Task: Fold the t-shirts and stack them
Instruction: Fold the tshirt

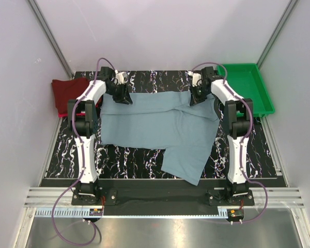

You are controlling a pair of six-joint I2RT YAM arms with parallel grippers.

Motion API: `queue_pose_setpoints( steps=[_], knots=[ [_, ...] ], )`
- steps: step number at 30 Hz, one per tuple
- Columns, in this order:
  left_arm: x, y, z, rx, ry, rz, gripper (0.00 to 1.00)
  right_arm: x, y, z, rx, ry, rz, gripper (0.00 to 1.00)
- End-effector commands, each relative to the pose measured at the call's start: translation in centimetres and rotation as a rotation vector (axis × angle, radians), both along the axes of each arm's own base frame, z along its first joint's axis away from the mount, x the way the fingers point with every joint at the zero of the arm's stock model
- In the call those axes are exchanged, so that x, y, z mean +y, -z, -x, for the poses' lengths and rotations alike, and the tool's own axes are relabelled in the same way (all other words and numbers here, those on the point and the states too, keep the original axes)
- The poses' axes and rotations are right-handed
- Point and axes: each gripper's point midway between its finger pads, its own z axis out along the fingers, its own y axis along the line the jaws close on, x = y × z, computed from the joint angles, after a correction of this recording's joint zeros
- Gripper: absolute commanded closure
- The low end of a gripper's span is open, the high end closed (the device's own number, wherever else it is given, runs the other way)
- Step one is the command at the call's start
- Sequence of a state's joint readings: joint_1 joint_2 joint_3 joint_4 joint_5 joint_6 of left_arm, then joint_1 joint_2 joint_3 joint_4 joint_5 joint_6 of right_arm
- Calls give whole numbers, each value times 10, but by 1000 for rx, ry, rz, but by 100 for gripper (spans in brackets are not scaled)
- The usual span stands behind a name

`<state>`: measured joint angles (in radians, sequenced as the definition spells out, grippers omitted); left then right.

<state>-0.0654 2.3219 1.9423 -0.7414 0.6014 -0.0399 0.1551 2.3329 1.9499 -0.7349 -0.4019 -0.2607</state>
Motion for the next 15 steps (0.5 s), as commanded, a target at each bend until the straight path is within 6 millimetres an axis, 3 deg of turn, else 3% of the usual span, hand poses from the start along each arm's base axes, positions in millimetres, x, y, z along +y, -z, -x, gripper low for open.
queue_pose_setpoints(
  steps=[1,10,15],
  knots=[
    [-8,-19,-14,-56,5,54,62,23,-60,17,-79,-42,-26,100],
    [-12,-19,-13,-44,-5,85,62,51,-80,44,-70,-74,-60,100],
    [-12,-24,-20,-63,-7,87,62,58,-77,74,-9,-78,-73,99]
  ],
)
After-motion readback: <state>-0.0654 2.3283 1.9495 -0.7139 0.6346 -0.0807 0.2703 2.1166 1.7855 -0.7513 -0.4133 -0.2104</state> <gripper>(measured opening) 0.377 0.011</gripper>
